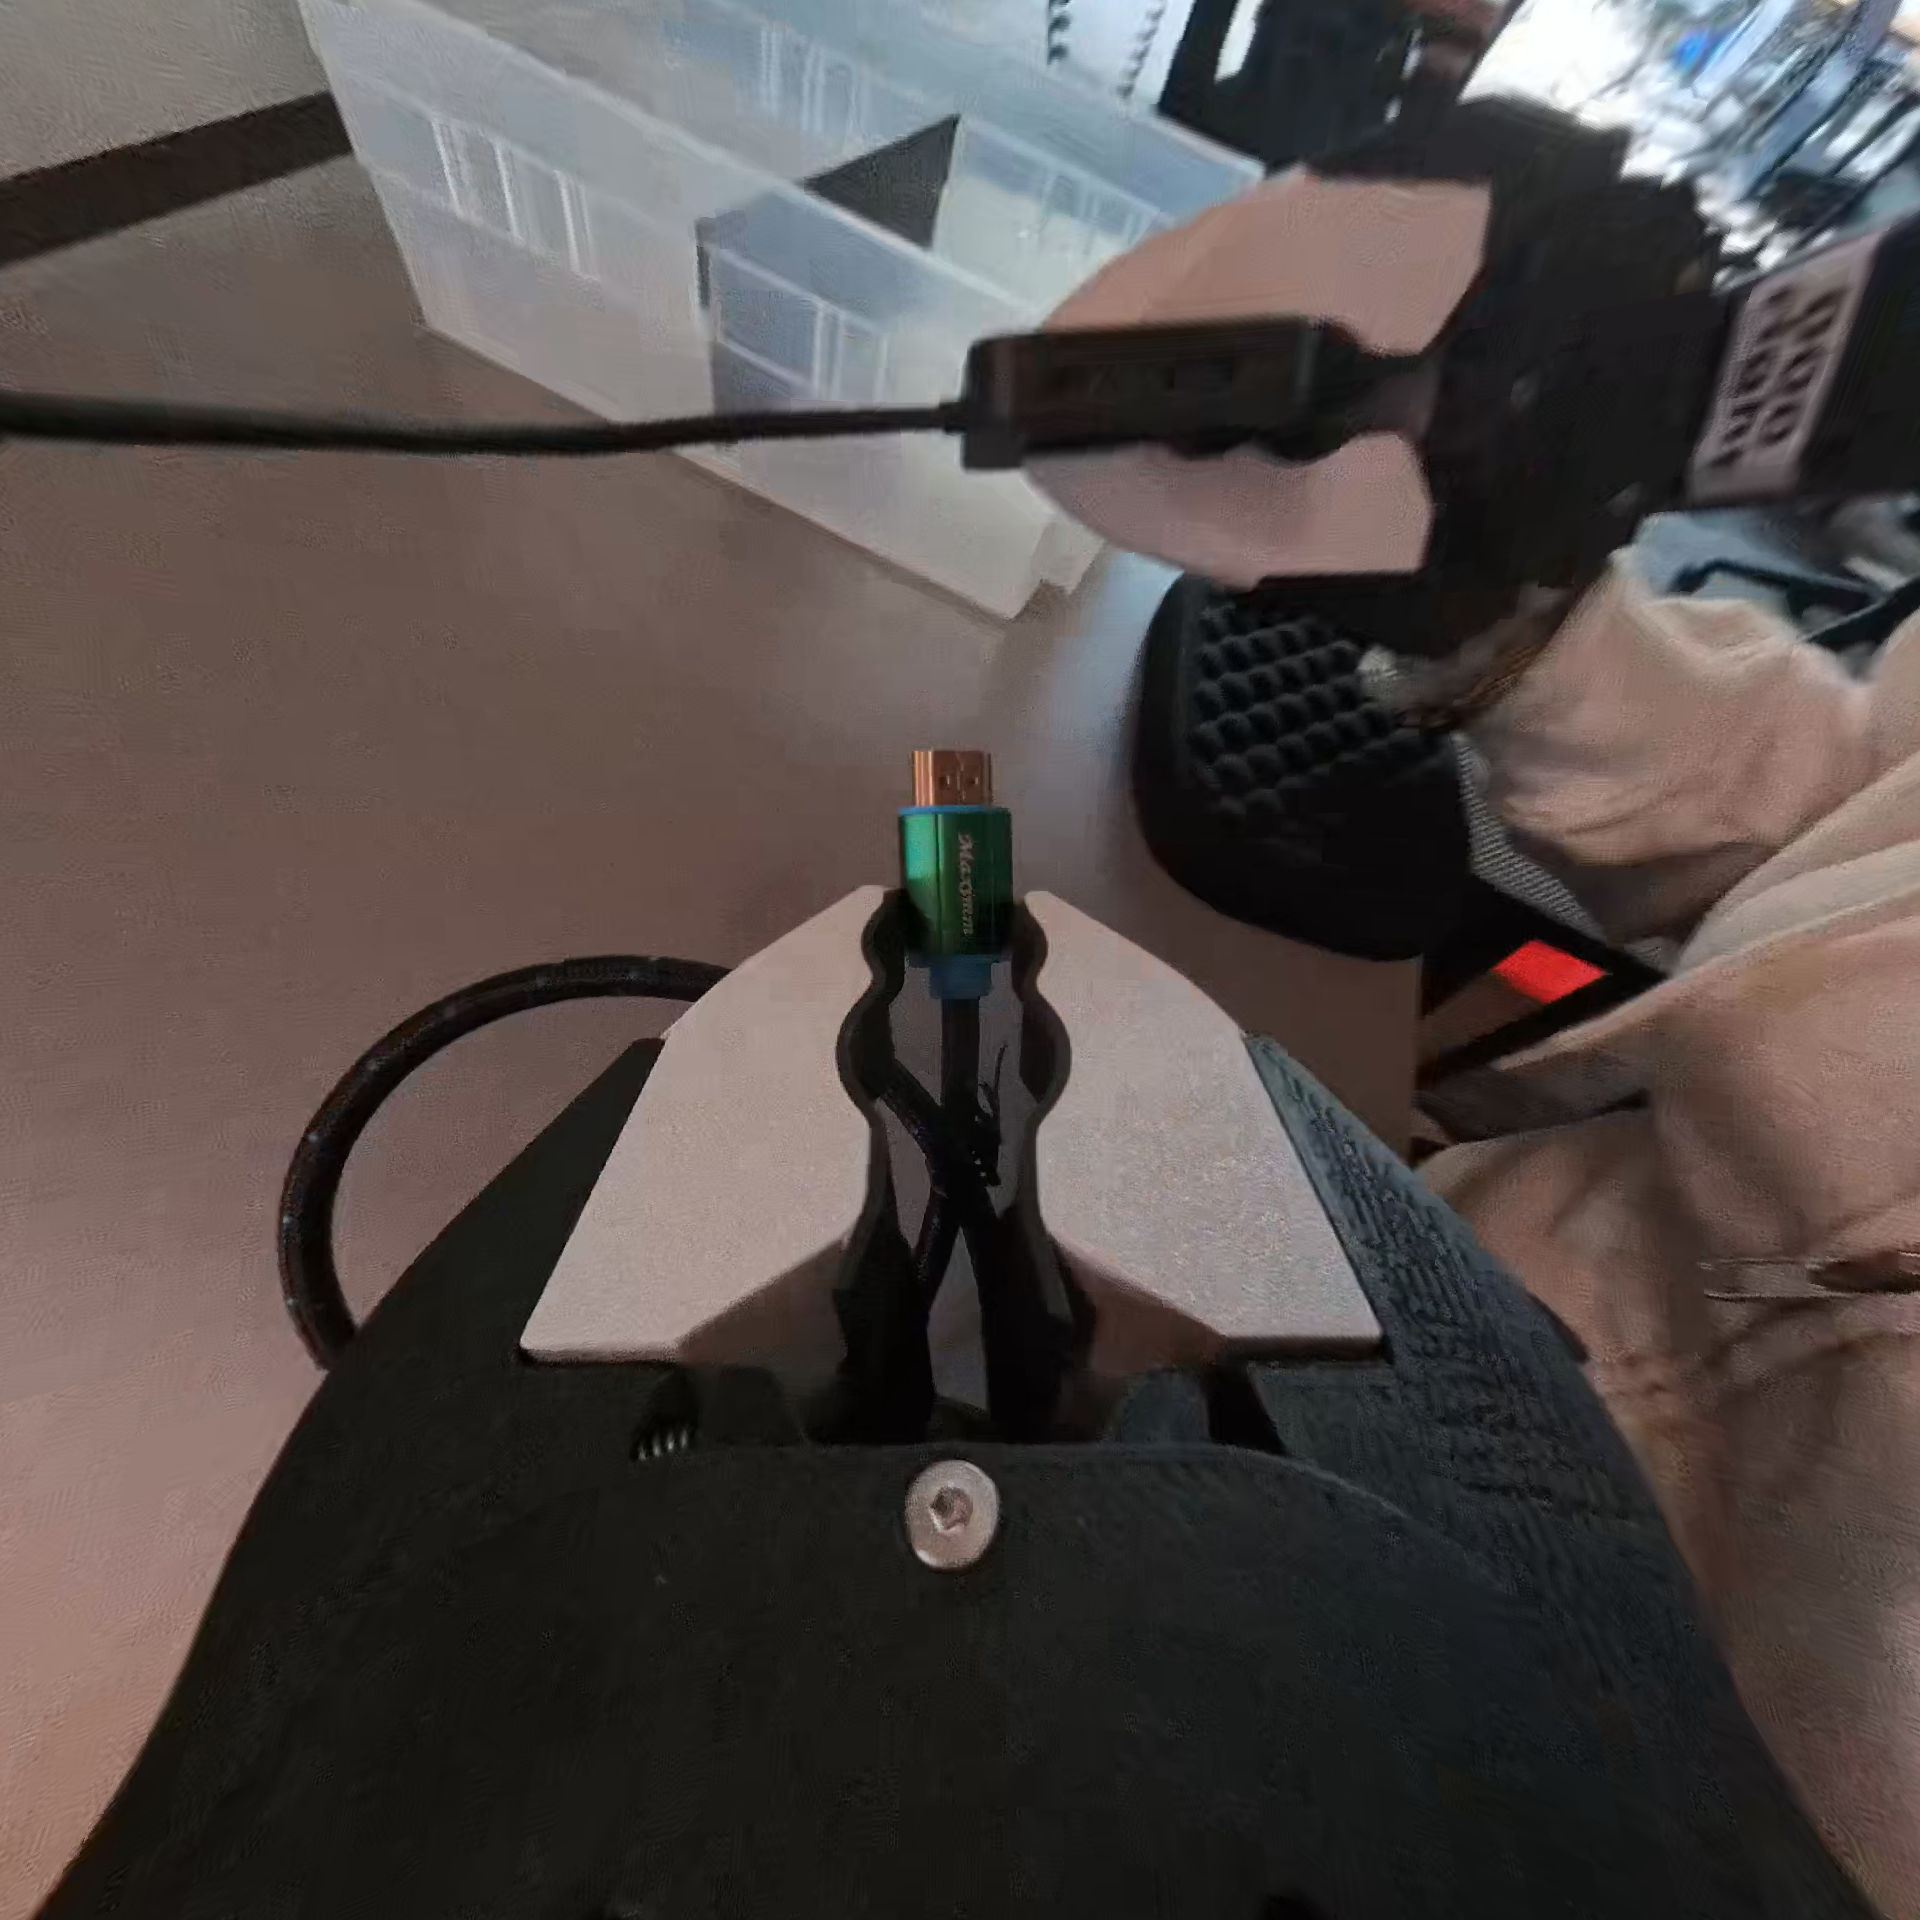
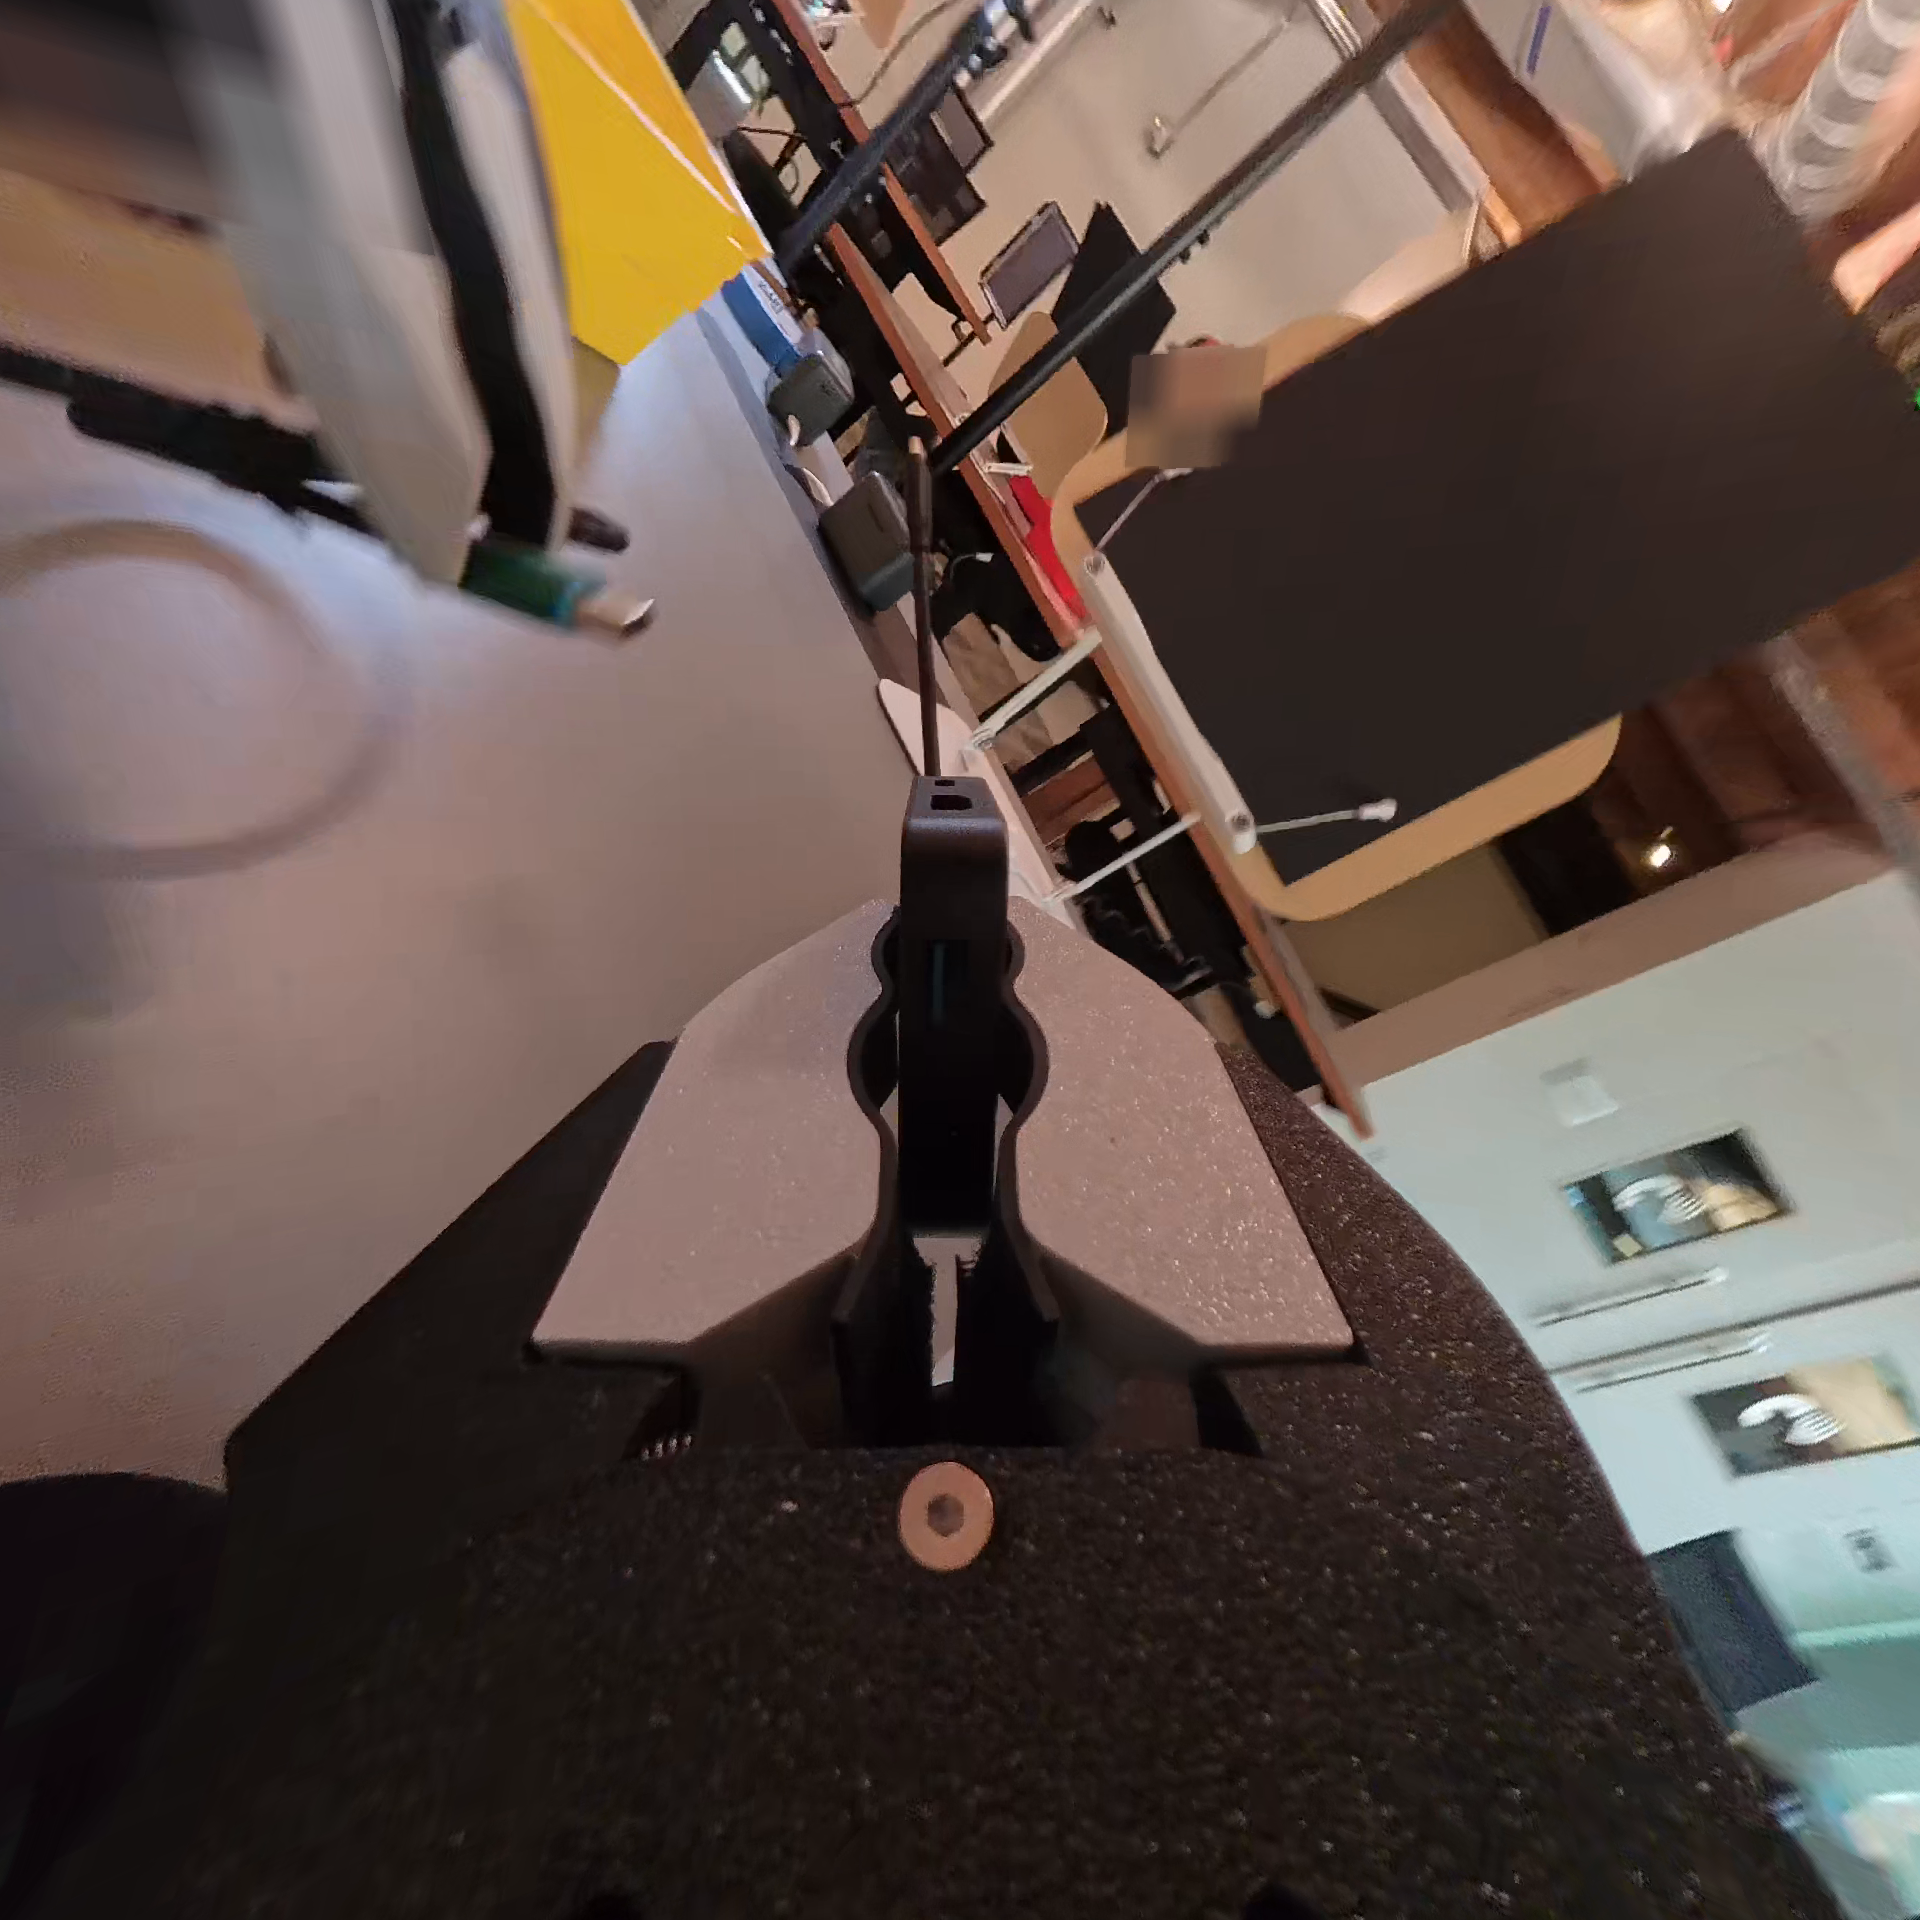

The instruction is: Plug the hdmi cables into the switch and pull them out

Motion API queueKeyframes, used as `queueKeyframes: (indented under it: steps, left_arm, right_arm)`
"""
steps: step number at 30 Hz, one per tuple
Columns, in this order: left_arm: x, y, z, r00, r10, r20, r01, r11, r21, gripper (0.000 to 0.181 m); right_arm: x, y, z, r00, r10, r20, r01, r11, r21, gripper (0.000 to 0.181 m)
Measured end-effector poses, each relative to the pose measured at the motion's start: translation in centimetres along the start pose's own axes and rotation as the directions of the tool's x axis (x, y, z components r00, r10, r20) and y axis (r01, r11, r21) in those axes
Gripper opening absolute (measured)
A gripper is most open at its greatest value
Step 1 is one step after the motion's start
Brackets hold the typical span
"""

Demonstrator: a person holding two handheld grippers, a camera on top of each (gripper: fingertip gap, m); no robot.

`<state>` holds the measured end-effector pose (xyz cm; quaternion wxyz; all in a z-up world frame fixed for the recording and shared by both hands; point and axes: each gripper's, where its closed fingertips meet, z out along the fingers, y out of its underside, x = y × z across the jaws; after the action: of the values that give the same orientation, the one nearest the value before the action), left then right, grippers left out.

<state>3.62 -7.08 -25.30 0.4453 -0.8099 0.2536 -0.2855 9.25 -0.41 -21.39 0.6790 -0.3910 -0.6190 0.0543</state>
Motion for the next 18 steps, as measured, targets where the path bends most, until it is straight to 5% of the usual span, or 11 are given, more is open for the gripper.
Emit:
queueKeyframes:
  steps: [7, 13, 18]
  left_arm:
    - [1.5, 0.7, 0.1, 0.996, -0.024, -0.085, 0.017, 0.996, -0.084, 0.019]
    - [2.2, 1.3, 1.3, 0.988, -0.057, -0.143, 0.046, 0.996, -0.082, 0.019]
    - [1.9, 1.9, 1.8, 0.991, -0.026, -0.131, 0.009, 0.992, -0.126, 0.019]
  right_arm:
    - [-2.9, -1.8, 1.3, 0.924, -0.379, 0.053, 0.379, 0.925, 0.024, 0.013]
    - [-3.8, -1.5, 2.0, 0.677, -0.731, 0.085, 0.735, 0.678, -0.013, 0.014]
    - [-5.0, -1.6, 2.4, 0.533, -0.838, 0.118, 0.841, 0.540, 0.035, 0.014]
